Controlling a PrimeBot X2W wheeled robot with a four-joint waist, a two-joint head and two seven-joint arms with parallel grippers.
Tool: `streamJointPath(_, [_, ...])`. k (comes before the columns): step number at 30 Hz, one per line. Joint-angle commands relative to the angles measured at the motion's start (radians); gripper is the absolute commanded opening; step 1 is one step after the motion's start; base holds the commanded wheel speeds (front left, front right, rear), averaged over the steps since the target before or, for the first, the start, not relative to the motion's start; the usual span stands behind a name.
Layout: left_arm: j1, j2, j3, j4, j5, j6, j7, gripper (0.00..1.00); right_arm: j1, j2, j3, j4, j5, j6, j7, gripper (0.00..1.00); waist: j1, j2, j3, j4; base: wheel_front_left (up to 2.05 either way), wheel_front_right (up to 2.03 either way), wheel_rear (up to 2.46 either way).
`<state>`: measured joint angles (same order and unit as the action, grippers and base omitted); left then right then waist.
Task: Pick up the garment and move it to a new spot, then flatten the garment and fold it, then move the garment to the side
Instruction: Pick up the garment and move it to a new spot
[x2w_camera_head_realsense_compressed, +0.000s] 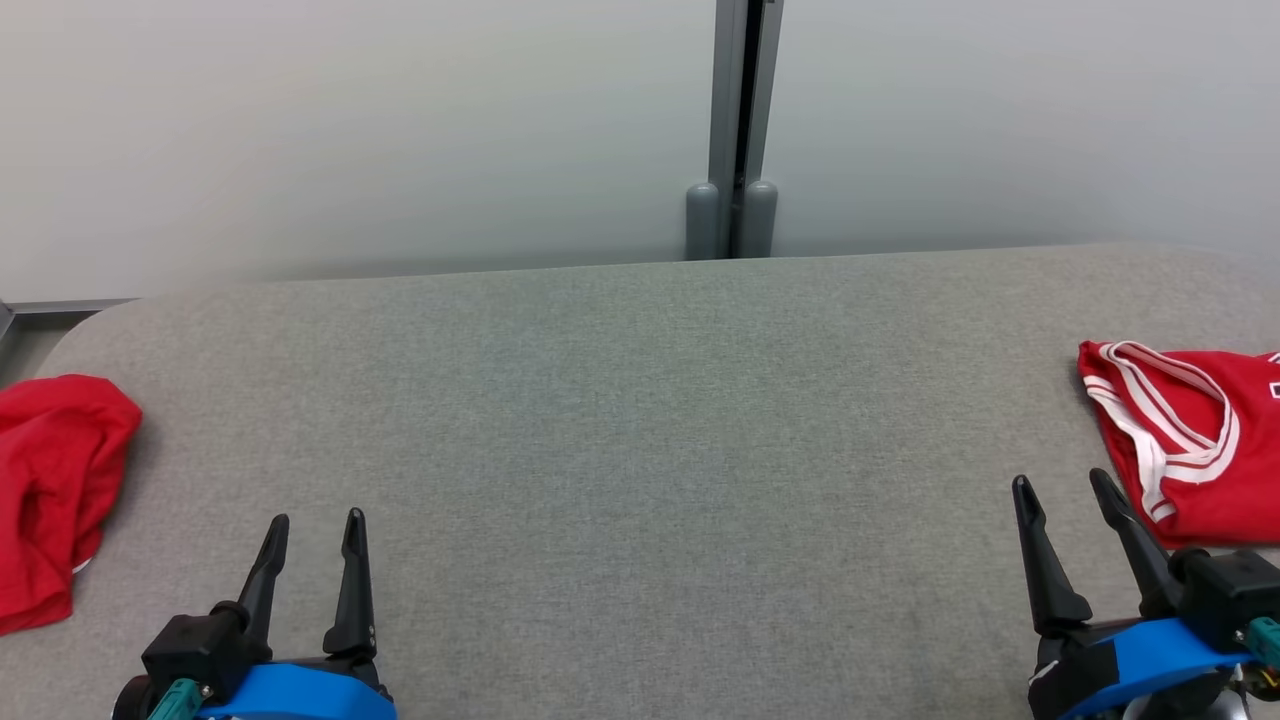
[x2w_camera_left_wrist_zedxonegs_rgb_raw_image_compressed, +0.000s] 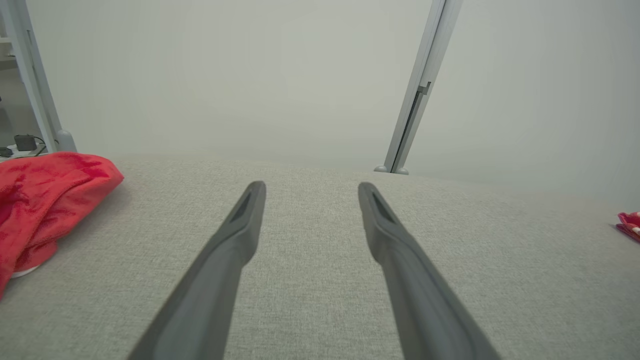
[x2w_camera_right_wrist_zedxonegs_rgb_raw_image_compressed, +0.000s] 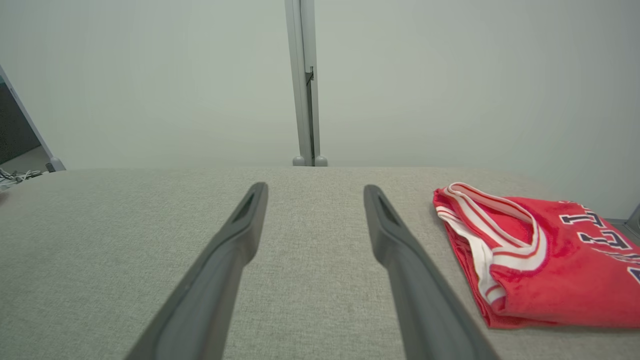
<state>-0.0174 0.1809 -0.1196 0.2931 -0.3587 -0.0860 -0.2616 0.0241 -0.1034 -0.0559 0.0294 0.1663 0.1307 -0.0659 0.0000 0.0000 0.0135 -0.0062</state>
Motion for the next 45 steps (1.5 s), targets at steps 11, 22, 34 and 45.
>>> streamJointPath(11, [-0.002, 0.004, 0.011, 0.009, 0.024, 0.001, -0.005, 1.00, 0.008, 0.019, 0.001, 0.045, 0.000, 0.000, -0.022, 1.00, 0.0000, 0.0000, 0.018, 0.127, 0.00, 0.00, 0.00])
streamJointPath(22, [0.007, 0.012, 0.028, 0.005, 0.020, 0.001, -0.005, 1.00, -0.031, -0.021, 0.068, 0.148, 0.032, 0.000, -0.087, 1.00, 0.0000, 0.0000, 0.014, 0.344, 0.00, 0.00, 0.00])
streamJointPath(34, [0.031, 0.007, 0.051, -0.009, 0.011, 0.004, -0.005, 1.00, -0.062, -0.033, 0.100, 0.192, 0.035, 0.000, -0.108, 1.00, 0.0000, 0.0000, 0.025, 0.475, 0.00, 0.00, 0.00])
streamJointPath(45, [0.013, -0.006, 0.074, -0.039, -0.009, 0.015, 0.005, 1.00, -0.070, -0.043, 0.097, 0.196, 0.040, 0.000, -0.112, 1.00, 0.0000, 0.0000, 0.043, 0.469, 0.00, 0.00, 0.00])
